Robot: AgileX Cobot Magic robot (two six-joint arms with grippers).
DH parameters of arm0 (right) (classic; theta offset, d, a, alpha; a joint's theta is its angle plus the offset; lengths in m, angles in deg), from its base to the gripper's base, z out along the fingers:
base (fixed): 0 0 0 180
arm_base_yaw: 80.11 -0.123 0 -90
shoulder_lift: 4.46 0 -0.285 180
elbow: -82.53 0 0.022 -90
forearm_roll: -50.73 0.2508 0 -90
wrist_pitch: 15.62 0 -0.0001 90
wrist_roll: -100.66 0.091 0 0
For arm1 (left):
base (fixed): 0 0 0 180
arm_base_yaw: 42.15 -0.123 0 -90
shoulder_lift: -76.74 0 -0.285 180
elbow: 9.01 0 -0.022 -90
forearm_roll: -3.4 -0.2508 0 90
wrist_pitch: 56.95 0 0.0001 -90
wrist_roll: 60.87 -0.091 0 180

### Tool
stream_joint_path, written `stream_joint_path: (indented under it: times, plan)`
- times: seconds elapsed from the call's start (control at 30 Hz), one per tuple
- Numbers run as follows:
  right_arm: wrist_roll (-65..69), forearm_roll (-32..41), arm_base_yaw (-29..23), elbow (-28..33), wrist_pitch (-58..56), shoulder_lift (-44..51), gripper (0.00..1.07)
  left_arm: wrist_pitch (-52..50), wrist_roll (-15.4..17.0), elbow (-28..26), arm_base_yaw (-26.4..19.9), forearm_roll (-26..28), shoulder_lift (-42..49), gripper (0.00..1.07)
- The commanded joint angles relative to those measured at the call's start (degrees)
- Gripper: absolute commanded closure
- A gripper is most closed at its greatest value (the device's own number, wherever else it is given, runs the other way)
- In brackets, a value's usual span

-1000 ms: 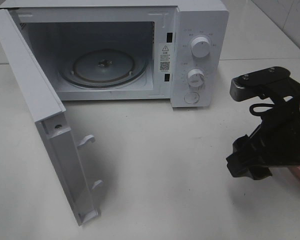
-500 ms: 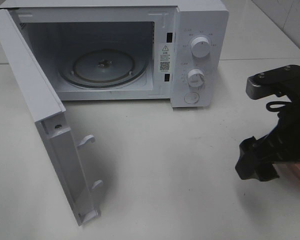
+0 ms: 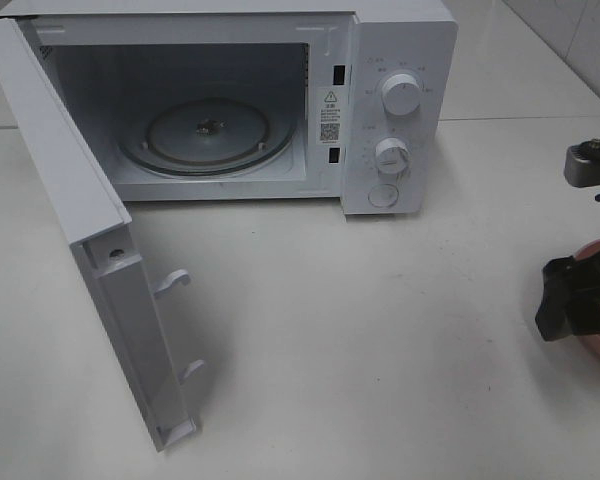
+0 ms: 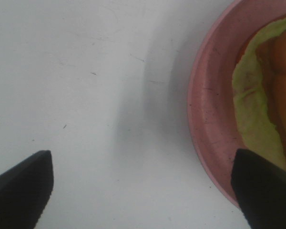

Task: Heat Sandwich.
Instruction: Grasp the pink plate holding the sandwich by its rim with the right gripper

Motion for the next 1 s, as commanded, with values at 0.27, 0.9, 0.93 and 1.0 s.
stream_joint_path:
  times: [0.27,0.9,0.93,1.0]
  plan:
    - [-0.69,-1.15,4.18,-0.06,4.41,-7.79,0.14,-0.74,-0.11,0.0,0.34,0.11,1.32,0.07]
    - [2.52,-7.91,4.18,-4.76,7.85,-22.69,0.18,-0.74,-0.11,0.0,0.34,0.11,1.32,0.07]
    - [2.52,-7.91,4.18,-4.76,8.14,-23.61,0.18,-0.74,-0.11,0.0,0.34,0.11,1.32,0.07]
    - [2.52,-7.91,4.18,-4.76,8.37,-23.89,0.18,-0.74,-0.11,0.0,0.34,0.11,1.32,0.07]
